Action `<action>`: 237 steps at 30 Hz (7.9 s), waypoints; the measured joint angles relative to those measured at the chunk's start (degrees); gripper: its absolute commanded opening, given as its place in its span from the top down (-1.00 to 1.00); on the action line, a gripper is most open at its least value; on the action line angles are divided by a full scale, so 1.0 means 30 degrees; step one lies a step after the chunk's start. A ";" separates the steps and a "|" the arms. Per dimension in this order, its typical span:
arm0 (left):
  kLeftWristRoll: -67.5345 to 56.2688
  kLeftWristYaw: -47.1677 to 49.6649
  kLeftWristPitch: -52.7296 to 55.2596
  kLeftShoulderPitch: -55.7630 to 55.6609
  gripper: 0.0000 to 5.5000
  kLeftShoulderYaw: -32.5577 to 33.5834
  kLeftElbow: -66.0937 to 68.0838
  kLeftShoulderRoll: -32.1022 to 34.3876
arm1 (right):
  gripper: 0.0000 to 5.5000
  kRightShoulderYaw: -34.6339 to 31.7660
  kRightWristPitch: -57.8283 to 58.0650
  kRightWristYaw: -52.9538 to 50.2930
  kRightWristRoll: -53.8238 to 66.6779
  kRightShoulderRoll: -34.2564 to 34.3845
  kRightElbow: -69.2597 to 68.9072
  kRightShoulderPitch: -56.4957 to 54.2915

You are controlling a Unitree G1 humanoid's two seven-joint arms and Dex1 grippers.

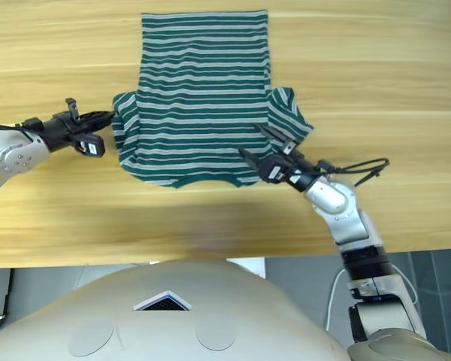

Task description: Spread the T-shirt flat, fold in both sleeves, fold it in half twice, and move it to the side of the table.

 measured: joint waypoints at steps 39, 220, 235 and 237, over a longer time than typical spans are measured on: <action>-0.0552 0.1600 -0.1092 -0.0854 0.99 -0.0569 0.1179 -0.5433 | -0.05 0.0176 -0.0035 0.0005 -0.0009 0.0573 0.0138 -0.0096; -0.9056 -0.8853 -0.1360 0.6511 -0.76 0.1923 -0.7989 0.0965 | -0.79 -0.4277 0.1925 0.2488 -0.2410 -0.6075 -0.1450 0.3639; -1.0104 -1.0985 -0.0250 0.7949 -0.96 0.1280 -0.9456 0.0938 | -0.63 -0.1225 0.0051 0.2567 -0.2468 -0.5852 -0.1165 0.2463; -0.9490 -1.0543 -0.0342 0.7401 -0.96 0.1360 -0.8885 0.0580 | -0.61 -0.0927 0.0051 0.2518 -0.2582 -0.5749 -0.1130 0.2319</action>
